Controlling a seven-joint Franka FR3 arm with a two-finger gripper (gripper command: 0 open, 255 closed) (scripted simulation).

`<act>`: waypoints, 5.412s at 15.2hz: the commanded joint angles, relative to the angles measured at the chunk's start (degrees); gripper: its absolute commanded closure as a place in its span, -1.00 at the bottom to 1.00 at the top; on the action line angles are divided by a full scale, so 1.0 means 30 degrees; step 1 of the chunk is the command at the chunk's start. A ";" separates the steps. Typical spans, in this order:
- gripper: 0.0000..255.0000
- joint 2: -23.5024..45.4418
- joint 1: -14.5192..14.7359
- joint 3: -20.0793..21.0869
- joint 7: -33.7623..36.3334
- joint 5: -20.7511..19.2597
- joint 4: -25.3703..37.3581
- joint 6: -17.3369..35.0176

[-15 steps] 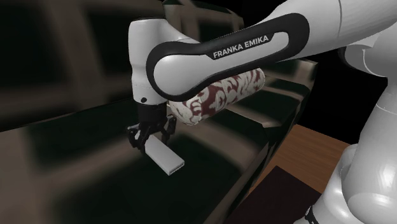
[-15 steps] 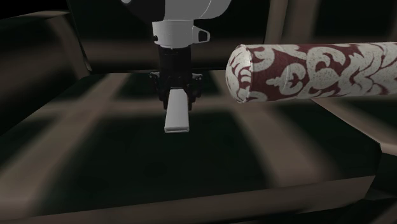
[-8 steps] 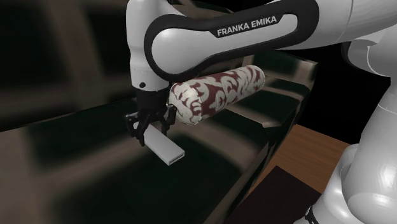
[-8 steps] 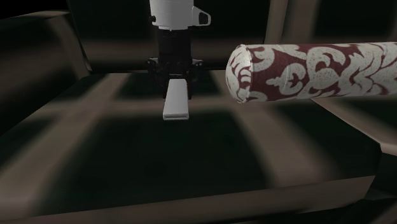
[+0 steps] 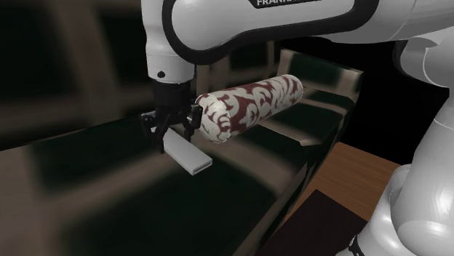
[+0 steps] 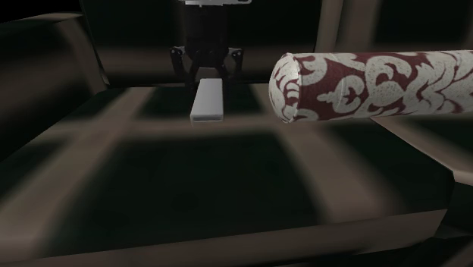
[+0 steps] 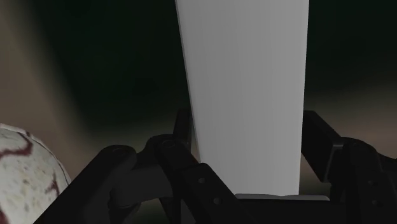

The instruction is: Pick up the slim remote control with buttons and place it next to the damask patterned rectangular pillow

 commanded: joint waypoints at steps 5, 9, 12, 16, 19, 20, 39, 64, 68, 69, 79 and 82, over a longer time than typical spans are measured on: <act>1.00 0.0141 0.0045 0.0028 0.0046 -0.0065 0.1722 -0.1598; 1.00 0.0329 0.0104 0.0061 0.0113 -0.0157 0.2968 -0.2680; 1.00 0.0533 0.0169 0.0095 0.0183 -0.0259 0.3981 -0.3514; 1.00 0.0899 0.0292 0.0155 0.0303 -0.0444 0.5455 -0.4667; 1.00 0.1254 0.0422 0.0209 0.0414 -0.0628 0.6671 -0.5572; 1.00 0.1390 0.0475 0.0230 0.0455 -0.0699 0.7101 -0.5883; 1.00 -0.6812 -0.2276 -0.3107 -0.5369 0.2538 0.0361 -0.6784; 1.00 -1.1486 -0.2548 -0.5160 -0.8538 0.2971 -0.8535 -0.2713; 1.00 -1.1631 -0.2504 -0.5083 -0.8590 0.3052 -0.9674 -0.1718; 1.00 -1.1657 -0.2493 -0.5063 -0.8602 0.3072 -0.9950 -0.1468; 1.00 -1.1680 -0.2395 -0.4815 -0.8703 0.3283 -1.2524 0.1084; 1.00 -1.1599 -0.2368 -0.4729 -0.8726 0.3346 -1.3231 0.1872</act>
